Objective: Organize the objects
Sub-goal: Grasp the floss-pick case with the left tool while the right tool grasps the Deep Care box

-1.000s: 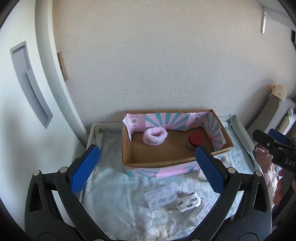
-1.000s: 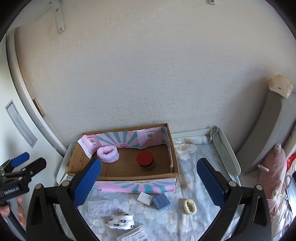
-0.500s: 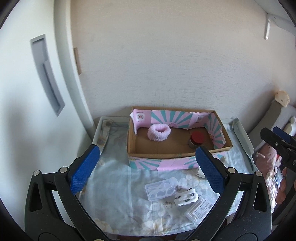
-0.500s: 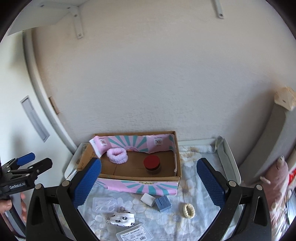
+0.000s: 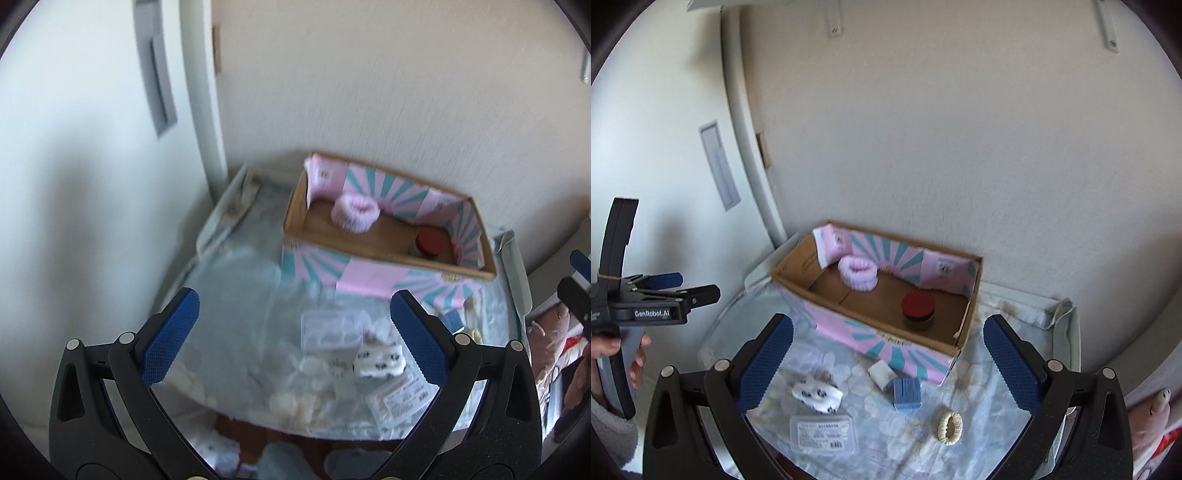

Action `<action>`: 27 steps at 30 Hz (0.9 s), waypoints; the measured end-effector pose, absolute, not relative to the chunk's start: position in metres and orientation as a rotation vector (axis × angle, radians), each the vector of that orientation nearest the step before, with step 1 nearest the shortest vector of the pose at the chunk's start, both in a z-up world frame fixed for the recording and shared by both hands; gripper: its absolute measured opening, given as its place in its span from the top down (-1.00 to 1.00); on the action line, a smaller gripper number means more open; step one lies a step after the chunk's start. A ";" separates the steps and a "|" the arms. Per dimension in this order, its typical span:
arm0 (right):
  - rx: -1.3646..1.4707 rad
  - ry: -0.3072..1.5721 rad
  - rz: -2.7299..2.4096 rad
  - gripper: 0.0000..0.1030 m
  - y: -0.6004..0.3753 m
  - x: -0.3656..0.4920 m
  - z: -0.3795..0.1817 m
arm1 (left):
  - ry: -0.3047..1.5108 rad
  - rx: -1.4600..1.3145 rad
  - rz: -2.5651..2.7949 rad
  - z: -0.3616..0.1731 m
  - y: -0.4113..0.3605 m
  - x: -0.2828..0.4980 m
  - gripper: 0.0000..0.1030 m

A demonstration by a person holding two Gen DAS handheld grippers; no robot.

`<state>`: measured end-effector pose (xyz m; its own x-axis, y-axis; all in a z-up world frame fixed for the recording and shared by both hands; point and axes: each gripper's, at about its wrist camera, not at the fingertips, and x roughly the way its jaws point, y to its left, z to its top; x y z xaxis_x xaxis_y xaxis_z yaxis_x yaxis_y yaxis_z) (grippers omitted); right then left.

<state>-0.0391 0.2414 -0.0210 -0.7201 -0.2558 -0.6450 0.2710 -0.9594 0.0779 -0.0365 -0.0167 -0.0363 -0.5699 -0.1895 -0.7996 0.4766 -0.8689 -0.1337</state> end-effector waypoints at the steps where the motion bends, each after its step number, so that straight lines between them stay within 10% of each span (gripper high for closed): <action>1: 1.009 0.042 -2.653 -1.00 0.241 -0.039 -0.028 | 0.488 1.198 -2.428 -0.043 -0.013 -0.035 -1.00; 27: 1.186 0.147 -2.396 -1.00 0.163 0.016 -0.207 | 0.497 1.440 -2.298 -0.196 0.037 -0.099 -1.00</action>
<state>0.0165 0.1630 -0.2073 -0.5222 -0.3545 -0.7756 0.4469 -0.8884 0.1052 -0.0988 0.0366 -0.1959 -0.4015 -0.1310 -0.9065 0.4940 -0.8644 -0.0938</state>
